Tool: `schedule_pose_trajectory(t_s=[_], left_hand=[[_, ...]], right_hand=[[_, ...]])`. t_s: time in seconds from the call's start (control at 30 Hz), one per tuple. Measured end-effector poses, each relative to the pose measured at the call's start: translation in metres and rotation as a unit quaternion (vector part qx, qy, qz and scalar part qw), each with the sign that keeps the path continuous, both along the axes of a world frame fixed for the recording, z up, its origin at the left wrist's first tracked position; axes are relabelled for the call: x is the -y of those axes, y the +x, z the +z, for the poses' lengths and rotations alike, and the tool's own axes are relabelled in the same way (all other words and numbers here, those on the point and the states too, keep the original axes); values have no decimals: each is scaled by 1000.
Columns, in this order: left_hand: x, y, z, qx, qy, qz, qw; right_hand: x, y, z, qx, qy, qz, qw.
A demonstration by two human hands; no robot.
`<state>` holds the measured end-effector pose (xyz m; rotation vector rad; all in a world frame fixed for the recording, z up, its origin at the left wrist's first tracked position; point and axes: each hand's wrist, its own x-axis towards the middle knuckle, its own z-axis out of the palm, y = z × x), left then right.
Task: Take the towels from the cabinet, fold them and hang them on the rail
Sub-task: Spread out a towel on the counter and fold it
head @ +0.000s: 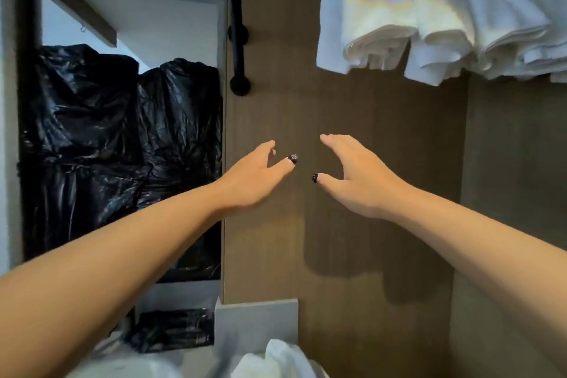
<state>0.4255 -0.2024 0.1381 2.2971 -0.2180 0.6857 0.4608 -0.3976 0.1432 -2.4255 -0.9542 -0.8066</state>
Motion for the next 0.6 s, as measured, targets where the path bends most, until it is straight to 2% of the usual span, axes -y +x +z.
schedule_pose_trajectory(t_s=[0.1, 0.27, 0.4, 0.6], left_hand=[[-31, -5, -41, -32, 14, -13, 999], [-76, -12, -98, -47, 93, -2, 995], [-102, -6, -157, -78, 112, -22, 990], [-119, 16, -241, -161, 86, -57, 982]], right_hand=[[-23, 0, -27, -13, -8, 8, 1000], [-54, 2, -87, -25, 3, 4, 1000], [-74, 6, -150, -89, 20, -13, 996], [-91, 29, -237, -210, -15, -27, 977]])
